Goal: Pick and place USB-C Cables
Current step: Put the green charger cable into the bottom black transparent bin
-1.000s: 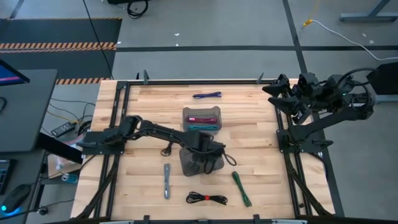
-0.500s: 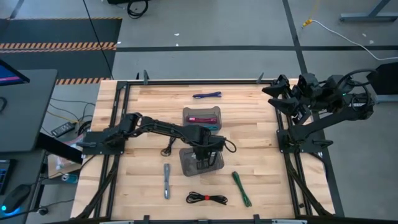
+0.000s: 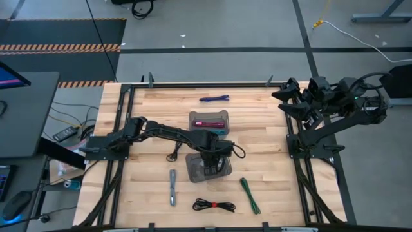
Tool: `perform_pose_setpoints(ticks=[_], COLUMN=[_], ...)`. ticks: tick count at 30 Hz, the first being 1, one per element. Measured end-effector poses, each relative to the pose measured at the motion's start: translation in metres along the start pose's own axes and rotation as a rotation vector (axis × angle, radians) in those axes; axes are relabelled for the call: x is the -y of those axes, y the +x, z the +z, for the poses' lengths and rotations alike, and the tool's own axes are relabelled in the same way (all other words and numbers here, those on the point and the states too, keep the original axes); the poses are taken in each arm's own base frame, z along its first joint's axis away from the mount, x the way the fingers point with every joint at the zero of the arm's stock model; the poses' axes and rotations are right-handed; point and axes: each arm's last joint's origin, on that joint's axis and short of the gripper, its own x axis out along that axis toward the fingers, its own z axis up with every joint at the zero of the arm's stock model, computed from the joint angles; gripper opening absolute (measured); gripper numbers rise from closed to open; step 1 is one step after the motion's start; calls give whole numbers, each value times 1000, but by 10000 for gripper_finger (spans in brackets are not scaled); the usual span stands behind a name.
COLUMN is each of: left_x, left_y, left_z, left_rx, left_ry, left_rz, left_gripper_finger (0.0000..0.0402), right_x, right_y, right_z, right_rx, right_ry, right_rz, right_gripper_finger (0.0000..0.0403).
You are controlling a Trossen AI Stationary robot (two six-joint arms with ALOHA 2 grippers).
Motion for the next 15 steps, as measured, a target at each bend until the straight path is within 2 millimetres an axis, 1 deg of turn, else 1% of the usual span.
perform_pose_setpoints(ticks=[4,8,9,11,13,15], left_x=[0,-1,-2,-6,-11,-18], left_y=[0,0,-3,-12,-28,-50], left_z=[0,1,1,2,2,3], left_rx=[2,5,9,28,66,121], left_ry=[9,74,86,94,98,91], left_rz=[0,0,0,-1,2,16], left_gripper_finger=[132,132,132,132,132,132], right_x=[0,0,0,1,2,2], right_y=[0,0,0,0,0,0], right_z=[0,-1,-1,-3,-5,-6], right_rx=[0,-10,-18,-35,-47,-54], right_ry=[0,0,4,10,26,33], right_rz=[4,1,-1,-8,-21,-33], right_gripper_finger=[248,248,248,248,248,248])
